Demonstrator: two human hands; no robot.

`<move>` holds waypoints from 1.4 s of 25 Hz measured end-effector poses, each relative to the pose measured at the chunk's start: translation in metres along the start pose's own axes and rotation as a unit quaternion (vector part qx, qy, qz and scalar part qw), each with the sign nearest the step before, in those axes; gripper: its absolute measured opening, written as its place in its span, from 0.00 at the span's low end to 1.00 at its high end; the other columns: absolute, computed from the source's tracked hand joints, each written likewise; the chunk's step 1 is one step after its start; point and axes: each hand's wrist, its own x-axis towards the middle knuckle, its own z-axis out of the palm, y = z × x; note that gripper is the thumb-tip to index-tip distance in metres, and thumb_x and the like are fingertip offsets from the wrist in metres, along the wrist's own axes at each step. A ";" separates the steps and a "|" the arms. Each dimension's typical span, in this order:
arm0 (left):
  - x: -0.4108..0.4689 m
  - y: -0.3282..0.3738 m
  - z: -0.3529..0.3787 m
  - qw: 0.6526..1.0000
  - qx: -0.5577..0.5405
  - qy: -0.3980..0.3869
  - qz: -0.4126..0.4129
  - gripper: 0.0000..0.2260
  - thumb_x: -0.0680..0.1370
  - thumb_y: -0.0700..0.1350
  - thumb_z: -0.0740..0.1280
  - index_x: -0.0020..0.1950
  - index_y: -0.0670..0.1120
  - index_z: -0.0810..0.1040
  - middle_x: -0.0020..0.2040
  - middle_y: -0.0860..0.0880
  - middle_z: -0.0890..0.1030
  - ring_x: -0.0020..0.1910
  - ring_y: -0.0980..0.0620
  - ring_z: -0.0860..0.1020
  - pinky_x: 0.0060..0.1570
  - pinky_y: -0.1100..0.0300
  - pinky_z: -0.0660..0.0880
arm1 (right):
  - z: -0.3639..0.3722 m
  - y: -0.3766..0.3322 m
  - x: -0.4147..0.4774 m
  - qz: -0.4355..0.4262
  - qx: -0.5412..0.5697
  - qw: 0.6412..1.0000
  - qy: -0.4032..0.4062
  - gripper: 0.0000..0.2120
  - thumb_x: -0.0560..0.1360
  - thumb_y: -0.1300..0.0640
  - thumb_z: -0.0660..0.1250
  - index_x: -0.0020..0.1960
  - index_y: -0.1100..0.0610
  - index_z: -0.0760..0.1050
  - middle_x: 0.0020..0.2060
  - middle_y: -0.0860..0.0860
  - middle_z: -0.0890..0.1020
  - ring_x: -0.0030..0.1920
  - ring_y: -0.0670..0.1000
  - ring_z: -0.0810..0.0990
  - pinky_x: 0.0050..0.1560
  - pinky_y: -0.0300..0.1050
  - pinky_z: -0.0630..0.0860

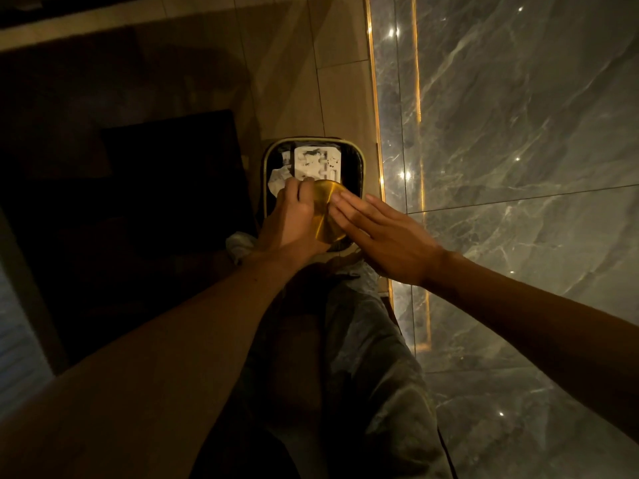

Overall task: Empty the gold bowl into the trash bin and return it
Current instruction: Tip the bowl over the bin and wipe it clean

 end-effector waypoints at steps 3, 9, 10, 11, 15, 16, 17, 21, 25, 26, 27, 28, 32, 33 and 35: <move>-0.001 0.002 0.003 1.000 0.016 -0.005 0.002 0.44 0.62 0.51 0.80 0.72 0.44 0.62 0.68 0.42 0.66 0.66 0.42 0.69 0.54 0.48 0.74 | 0.001 0.000 -0.001 -0.007 -0.007 1.000 -0.010 0.38 0.74 0.59 0.63 0.79 0.62 0.48 0.78 0.61 0.55 0.78 0.60 0.51 0.76 0.56 0.47; -0.003 0.003 0.008 0.999 0.050 -0.005 0.013 0.42 0.63 0.53 0.78 0.71 0.44 0.63 0.65 0.42 0.68 0.64 0.42 0.69 0.45 0.52 0.72 | 0.002 0.001 0.000 -0.014 0.001 1.000 -0.007 0.38 0.74 0.58 0.62 0.79 0.62 0.47 0.78 0.62 0.54 0.78 0.61 0.51 0.76 0.57 0.50; -0.003 0.004 0.008 0.998 0.059 -0.006 0.023 0.42 0.63 0.53 0.78 0.72 0.44 0.63 0.65 0.42 0.68 0.64 0.41 0.69 0.47 0.50 0.74 | 0.002 0.001 0.000 -0.015 -0.001 1.000 -0.010 0.40 0.74 0.57 0.64 0.79 0.62 0.48 0.78 0.62 0.54 0.78 0.61 0.51 0.76 0.56 0.50; -0.003 0.004 0.008 0.997 0.073 -0.008 0.029 0.42 0.63 0.52 0.78 0.72 0.43 0.63 0.65 0.42 0.68 0.64 0.41 0.69 0.48 0.49 0.75 | 0.001 0.002 -0.001 -0.015 -0.010 1.000 -0.020 0.43 0.72 0.55 0.68 0.79 0.62 0.47 0.78 0.62 0.53 0.78 0.60 0.50 0.76 0.56 0.49; -0.002 0.006 0.008 0.993 0.101 -0.015 0.053 0.42 0.65 0.55 0.77 0.73 0.44 0.61 0.66 0.43 0.67 0.64 0.43 0.69 0.50 0.49 0.75 | 0.001 0.004 -0.011 0.011 -0.016 0.999 -0.030 0.44 0.72 0.58 0.67 0.79 0.61 0.44 0.79 0.60 0.48 0.79 0.59 0.46 0.77 0.54 0.44; -0.002 0.007 0.008 0.992 0.107 -0.023 0.063 0.43 0.65 0.57 0.77 0.73 0.44 0.61 0.67 0.43 0.67 0.64 0.44 0.69 0.51 0.49 0.75 | 0.002 0.005 -0.013 0.010 -0.020 0.999 -0.035 0.43 0.72 0.59 0.65 0.79 0.61 0.44 0.79 0.60 0.48 0.79 0.59 0.47 0.77 0.54 0.44; -0.002 0.007 0.008 0.992 0.108 -0.031 0.065 0.44 0.65 0.57 0.77 0.74 0.44 0.60 0.67 0.43 0.67 0.65 0.44 0.69 0.52 0.49 0.76 | 0.003 0.005 -0.016 0.011 -0.018 0.999 -0.035 0.42 0.72 0.61 0.64 0.79 0.61 0.44 0.79 0.59 0.48 0.79 0.59 0.47 0.77 0.54 0.43; -0.001 0.006 0.006 0.987 0.134 -0.023 0.081 0.42 0.67 0.52 0.77 0.73 0.43 0.60 0.68 0.43 0.67 0.66 0.44 0.68 0.55 0.50 0.76 | 0.006 0.002 -0.019 0.000 -0.020 0.999 -0.034 0.42 0.73 0.60 0.64 0.79 0.61 0.44 0.79 0.60 0.48 0.79 0.59 0.47 0.77 0.55 0.45; 0.000 0.002 0.004 0.984 0.149 -0.018 0.093 0.39 0.68 0.50 0.76 0.73 0.43 0.61 0.67 0.43 0.68 0.65 0.44 0.69 0.55 0.51 0.75 | 0.007 -0.001 -0.015 0.011 -0.016 0.999 -0.026 0.41 0.74 0.58 0.65 0.79 0.62 0.46 0.78 0.61 0.50 0.79 0.59 0.49 0.77 0.56 0.50; 0.000 0.001 0.004 0.984 0.148 -0.016 0.093 0.38 0.68 0.50 0.75 0.73 0.43 0.61 0.67 0.43 0.68 0.65 0.44 0.69 0.54 0.51 0.75 | 0.006 -0.001 -0.013 0.007 -0.022 0.999 -0.031 0.41 0.73 0.58 0.66 0.79 0.62 0.47 0.78 0.61 0.50 0.79 0.59 0.50 0.76 0.56 0.51; 0.000 0.000 0.004 0.985 0.142 -0.017 0.093 0.38 0.68 0.50 0.75 0.73 0.43 0.61 0.67 0.43 0.68 0.66 0.44 0.68 0.54 0.51 0.75 | 0.005 0.000 -0.011 0.005 -0.021 0.999 -0.030 0.41 0.73 0.59 0.65 0.79 0.62 0.47 0.78 0.60 0.50 0.79 0.59 0.49 0.76 0.56 0.50; 0.000 -0.001 0.005 0.986 0.137 -0.020 0.093 0.39 0.68 0.51 0.75 0.73 0.43 0.61 0.68 0.43 0.67 0.66 0.44 0.68 0.54 0.51 0.75 | 0.005 0.002 -0.010 0.005 -0.017 1.000 -0.022 0.40 0.73 0.59 0.64 0.79 0.62 0.47 0.78 0.60 0.50 0.79 0.59 0.49 0.76 0.55 0.49; 0.000 -0.002 0.004 0.988 0.120 -0.023 0.098 0.40 0.68 0.51 0.75 0.74 0.43 0.60 0.68 0.42 0.66 0.68 0.43 0.67 0.54 0.49 0.75 | 0.001 0.003 -0.003 -0.014 -0.028 0.999 -0.014 0.42 0.72 0.56 0.67 0.79 0.62 0.48 0.78 0.60 0.51 0.78 0.59 0.49 0.76 0.56 0.47; 0.000 -0.002 0.005 0.989 0.115 -0.024 0.095 0.40 0.68 0.51 0.75 0.74 0.43 0.60 0.68 0.42 0.66 0.68 0.43 0.67 0.54 0.48 0.76 | 0.002 0.003 -0.003 -0.023 -0.024 0.999 -0.012 0.42 0.73 0.56 0.67 0.79 0.62 0.48 0.78 0.60 0.51 0.78 0.59 0.49 0.77 0.55 0.47; 0.001 -0.001 0.005 0.989 0.115 -0.026 0.089 0.40 0.68 0.50 0.75 0.74 0.43 0.60 0.68 0.43 0.66 0.67 0.44 0.67 0.54 0.48 0.77 | 0.002 0.001 -0.002 -0.040 -0.034 0.998 -0.026 0.43 0.72 0.56 0.69 0.78 0.62 0.49 0.77 0.60 0.52 0.78 0.59 0.49 0.76 0.56 0.49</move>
